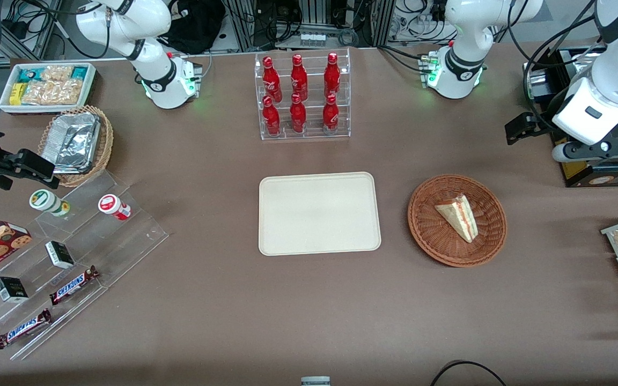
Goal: Place sandwich from basket to tray
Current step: 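Move the left gripper over the wicker basket above the wrapped sandwich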
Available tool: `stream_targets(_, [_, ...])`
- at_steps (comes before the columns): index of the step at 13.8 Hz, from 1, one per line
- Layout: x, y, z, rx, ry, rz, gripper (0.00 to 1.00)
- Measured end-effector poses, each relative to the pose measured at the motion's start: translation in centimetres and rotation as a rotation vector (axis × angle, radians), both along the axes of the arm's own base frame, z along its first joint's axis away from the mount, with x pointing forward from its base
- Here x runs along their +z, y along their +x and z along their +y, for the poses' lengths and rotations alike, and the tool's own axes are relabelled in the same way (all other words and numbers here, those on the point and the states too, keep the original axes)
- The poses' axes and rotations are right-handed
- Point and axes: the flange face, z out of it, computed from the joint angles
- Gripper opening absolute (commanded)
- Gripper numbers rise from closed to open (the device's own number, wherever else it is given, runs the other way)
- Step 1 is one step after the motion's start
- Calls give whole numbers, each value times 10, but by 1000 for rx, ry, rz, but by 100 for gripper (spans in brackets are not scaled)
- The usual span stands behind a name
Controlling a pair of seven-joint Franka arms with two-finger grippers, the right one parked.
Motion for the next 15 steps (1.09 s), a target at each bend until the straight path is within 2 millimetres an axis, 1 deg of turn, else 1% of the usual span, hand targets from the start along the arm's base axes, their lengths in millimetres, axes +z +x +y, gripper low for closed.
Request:
stream_targets(3, [-4, 1, 0, -8, 0, 8, 100])
stream_targets(4, [-12, 3, 0, -8, 0, 15, 100])
stream_targets(5, [-24, 7, 0, -9, -1, 18, 100])
stream_targets(6, [-44, 12, 0, -8, -2, 15, 100])
stream_targets(8, [-95, 17, -1, -9, -6, -12, 100])
stream_targets(10, [-144, 13, -3, -13, -8, -32, 100])
stream_targets(11, [-162, 9, -3, -14, -9, -39, 100])
stream_targets(12, [-175, 5, -3, -15, -9, -45, 100])
stream_targets(15, [-203, -1, -2, -2, -13, -86, 100])
